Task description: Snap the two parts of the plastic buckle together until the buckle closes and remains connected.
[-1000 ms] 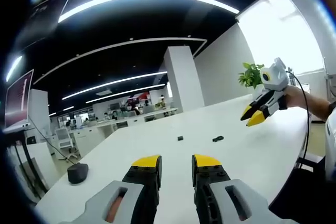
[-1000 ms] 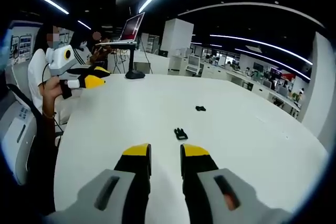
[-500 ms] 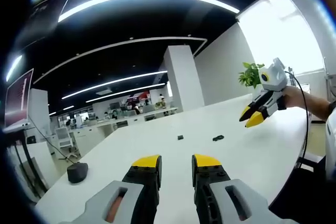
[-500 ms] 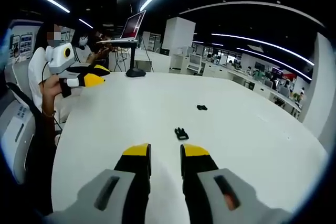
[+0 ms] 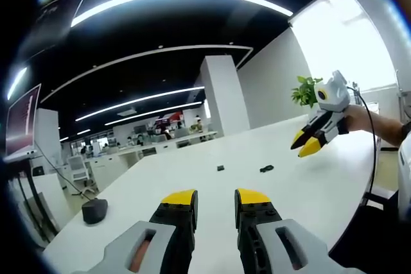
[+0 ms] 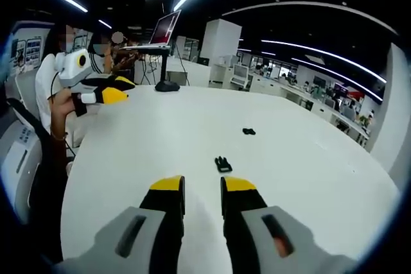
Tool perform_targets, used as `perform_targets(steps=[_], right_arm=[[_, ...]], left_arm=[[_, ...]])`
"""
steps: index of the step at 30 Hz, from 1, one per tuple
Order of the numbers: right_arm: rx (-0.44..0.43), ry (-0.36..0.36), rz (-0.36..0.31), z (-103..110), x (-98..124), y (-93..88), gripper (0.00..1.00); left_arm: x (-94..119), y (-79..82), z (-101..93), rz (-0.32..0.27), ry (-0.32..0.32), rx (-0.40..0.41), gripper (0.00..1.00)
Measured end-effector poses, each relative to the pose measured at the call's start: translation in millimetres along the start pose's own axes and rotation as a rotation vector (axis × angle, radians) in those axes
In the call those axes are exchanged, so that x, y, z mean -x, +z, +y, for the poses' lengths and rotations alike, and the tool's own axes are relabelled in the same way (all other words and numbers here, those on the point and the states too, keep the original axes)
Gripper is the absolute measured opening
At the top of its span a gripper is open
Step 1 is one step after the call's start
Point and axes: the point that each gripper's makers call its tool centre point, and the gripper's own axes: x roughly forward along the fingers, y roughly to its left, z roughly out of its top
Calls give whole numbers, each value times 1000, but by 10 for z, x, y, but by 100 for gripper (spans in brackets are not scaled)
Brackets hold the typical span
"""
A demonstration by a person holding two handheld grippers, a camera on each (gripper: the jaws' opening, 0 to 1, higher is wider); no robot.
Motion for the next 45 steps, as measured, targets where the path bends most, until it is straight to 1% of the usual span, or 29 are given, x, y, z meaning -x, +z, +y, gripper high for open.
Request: perform_targets(steps=[14,22,37,45], right_arm=[[-17,0,3,-37,-53,-29,23],[-15,1,6,-70,-98,-38,23],[-7,4,20,-92,-156,-54,23],[-1,-5,33,-143,-143,-51,23]], left_arm=[[1,2,12,1,2,2,22],[-5,-2,-9,2,-3,1,22],[9,-7,10,2,2,4,22],[-2,-27,13,4,3,9,22]])
